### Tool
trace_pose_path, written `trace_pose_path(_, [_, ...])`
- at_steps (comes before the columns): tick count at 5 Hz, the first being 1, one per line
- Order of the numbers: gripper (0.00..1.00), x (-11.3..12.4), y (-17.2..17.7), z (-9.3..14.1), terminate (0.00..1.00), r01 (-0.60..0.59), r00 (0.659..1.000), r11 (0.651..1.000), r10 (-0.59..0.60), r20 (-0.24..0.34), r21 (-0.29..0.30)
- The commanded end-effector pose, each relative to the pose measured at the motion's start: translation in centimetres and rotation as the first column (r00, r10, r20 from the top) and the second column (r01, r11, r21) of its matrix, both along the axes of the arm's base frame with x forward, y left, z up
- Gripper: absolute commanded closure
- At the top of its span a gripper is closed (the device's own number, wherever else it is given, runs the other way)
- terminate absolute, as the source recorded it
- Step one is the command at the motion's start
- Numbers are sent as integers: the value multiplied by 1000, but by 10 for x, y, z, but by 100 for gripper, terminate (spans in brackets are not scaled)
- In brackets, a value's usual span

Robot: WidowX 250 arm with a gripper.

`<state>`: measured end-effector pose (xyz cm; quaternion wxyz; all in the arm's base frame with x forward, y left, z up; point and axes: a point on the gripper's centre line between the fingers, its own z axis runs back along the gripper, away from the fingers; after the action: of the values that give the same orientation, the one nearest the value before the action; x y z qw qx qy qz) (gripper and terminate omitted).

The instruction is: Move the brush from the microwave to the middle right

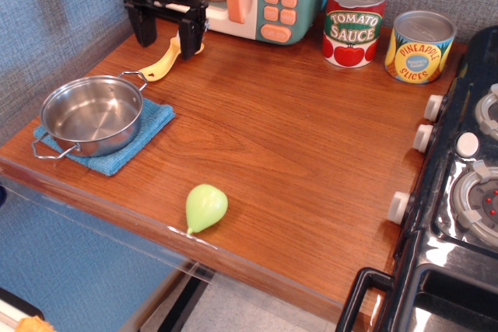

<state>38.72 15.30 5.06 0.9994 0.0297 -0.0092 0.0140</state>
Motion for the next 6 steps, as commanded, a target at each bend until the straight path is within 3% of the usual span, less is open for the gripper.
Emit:
trace_pose_path(1, [0,18,27,-3,0,-19,1000,998,19,10,64])
trace_pose_path(4, [0,17,34,-23,0,-13,1000,996,15,-19,86])
trace_pose_path(5, [100,15,37,-27,0,-23,1000,996,24,-13,83])
trace_pose_path(6, [100,13,40,-31,0,-29,999,997,30,-12,70])
